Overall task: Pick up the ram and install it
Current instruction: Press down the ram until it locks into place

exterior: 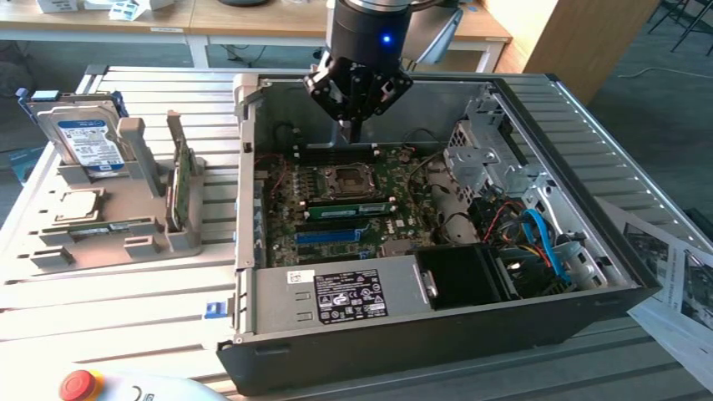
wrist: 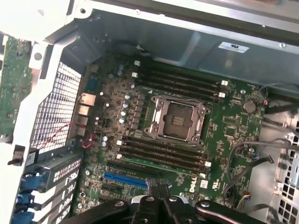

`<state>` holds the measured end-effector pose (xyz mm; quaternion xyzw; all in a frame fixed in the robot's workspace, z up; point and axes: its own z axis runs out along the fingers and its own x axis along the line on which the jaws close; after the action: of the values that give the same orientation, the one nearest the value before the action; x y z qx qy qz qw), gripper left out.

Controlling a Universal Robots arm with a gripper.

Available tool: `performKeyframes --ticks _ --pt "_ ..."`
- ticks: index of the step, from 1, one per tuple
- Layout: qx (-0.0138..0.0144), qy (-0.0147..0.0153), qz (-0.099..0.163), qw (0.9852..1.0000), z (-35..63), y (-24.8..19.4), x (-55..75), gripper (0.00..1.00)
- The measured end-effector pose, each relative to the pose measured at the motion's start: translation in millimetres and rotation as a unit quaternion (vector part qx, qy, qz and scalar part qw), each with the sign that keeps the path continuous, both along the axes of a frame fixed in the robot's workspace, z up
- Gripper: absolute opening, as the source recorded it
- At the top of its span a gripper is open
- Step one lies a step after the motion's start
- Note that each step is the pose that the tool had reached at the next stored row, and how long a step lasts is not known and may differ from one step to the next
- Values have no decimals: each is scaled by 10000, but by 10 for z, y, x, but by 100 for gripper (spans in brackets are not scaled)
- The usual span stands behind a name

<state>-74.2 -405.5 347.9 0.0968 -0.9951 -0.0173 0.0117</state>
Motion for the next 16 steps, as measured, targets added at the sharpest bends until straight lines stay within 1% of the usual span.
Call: performKeyframes --ticks 3,7,11,16 --pt "0 0 -190 9998 0 0 0 11" --pt "0 0 -421 9991 0 0 0 11" --pt "0 0 -645 9979 0 0 0 11" --pt "0 0 -896 9960 0 0 0 11"
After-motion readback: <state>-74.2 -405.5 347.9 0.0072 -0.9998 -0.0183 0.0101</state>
